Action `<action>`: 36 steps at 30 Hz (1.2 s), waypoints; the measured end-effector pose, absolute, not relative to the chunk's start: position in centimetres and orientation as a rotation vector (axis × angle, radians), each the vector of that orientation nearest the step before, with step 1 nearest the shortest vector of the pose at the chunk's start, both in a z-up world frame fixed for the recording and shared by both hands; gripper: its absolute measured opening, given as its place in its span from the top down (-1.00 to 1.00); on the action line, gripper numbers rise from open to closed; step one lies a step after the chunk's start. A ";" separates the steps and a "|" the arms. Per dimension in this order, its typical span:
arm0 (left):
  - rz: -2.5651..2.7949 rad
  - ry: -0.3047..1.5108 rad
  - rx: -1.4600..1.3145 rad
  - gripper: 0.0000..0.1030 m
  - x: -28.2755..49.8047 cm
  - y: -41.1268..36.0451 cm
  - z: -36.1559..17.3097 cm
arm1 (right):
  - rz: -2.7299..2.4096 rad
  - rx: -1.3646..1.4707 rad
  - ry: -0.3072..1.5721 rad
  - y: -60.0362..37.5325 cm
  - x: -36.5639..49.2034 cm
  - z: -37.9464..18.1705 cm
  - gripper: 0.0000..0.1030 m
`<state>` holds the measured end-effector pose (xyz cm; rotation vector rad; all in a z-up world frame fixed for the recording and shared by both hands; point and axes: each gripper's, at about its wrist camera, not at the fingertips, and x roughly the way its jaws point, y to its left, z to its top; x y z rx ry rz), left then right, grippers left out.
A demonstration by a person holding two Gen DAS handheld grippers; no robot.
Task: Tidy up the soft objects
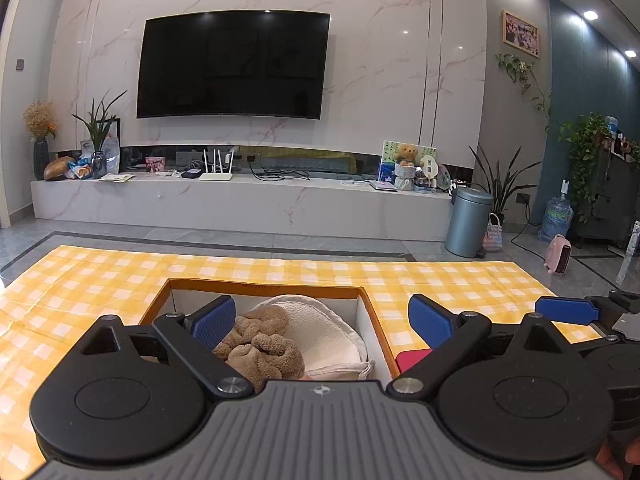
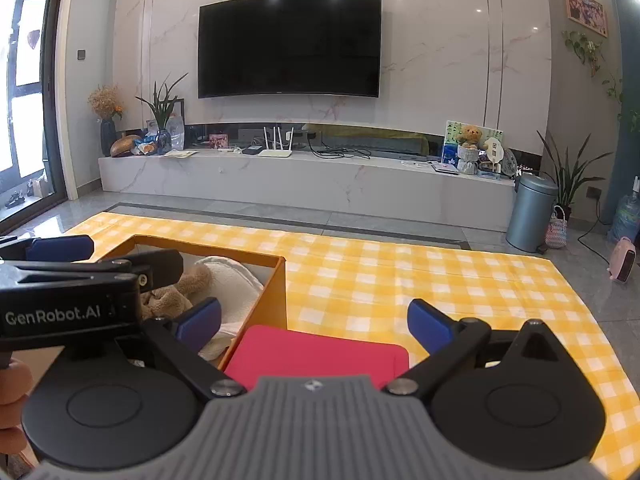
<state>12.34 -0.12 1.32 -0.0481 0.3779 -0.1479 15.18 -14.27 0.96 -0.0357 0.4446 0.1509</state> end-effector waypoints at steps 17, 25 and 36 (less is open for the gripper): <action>-0.146 0.352 -0.023 -1.00 11.8 -0.5 1.1 | 0.148 -0.047 0.447 -14.0 15.0 0.8 -0.89; -0.151 0.372 -0.027 -1.00 11.9 -0.5 1.0 | 0.148 -0.054 0.449 -13.9 15.0 0.8 -0.89; -0.148 0.381 -0.017 -1.00 12.2 -0.4 1.0 | 0.152 -0.067 0.456 -13.8 15.0 0.6 -0.89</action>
